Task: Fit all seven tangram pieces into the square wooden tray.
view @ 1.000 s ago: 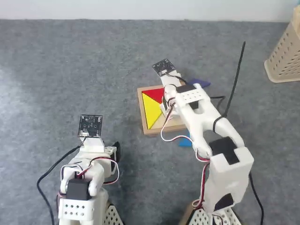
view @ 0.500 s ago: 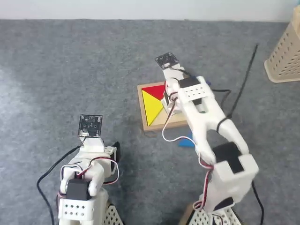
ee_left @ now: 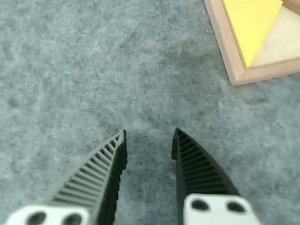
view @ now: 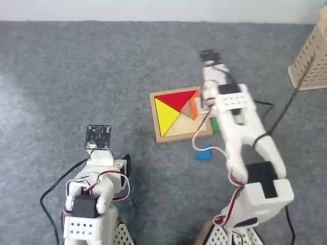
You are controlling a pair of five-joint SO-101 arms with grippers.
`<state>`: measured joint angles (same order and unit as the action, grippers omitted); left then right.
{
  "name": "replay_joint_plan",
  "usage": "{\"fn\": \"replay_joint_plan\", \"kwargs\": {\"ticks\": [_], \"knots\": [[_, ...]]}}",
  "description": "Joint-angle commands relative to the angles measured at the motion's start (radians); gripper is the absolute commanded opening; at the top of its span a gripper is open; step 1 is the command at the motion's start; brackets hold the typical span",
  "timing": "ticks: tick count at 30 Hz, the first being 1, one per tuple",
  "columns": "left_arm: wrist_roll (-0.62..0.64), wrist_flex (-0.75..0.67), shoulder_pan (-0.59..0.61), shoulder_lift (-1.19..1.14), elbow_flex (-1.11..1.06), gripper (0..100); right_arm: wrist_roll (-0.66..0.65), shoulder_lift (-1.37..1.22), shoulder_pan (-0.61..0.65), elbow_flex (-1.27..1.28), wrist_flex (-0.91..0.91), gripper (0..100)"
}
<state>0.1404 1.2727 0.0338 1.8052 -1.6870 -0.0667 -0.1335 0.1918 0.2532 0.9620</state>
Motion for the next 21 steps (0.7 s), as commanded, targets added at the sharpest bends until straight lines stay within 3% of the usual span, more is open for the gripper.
{"fn": "replay_joint_plan", "kwargs": {"ticks": [1, 5, 21], "knots": [[0.006, -0.006, 0.003, 0.020, 0.002, 15, 0.017, 0.058, -0.082, -0.041, -0.018, 5.8], [0.006, -0.006, 0.003, 0.020, 0.002, 15, 0.005, 0.056, -0.090, -0.077, 0.033, 16.1], [0.006, -0.006, 0.003, 0.020, 0.002, 15, -0.012, -0.278, -0.028, -0.279, 0.157, 22.8]]}}
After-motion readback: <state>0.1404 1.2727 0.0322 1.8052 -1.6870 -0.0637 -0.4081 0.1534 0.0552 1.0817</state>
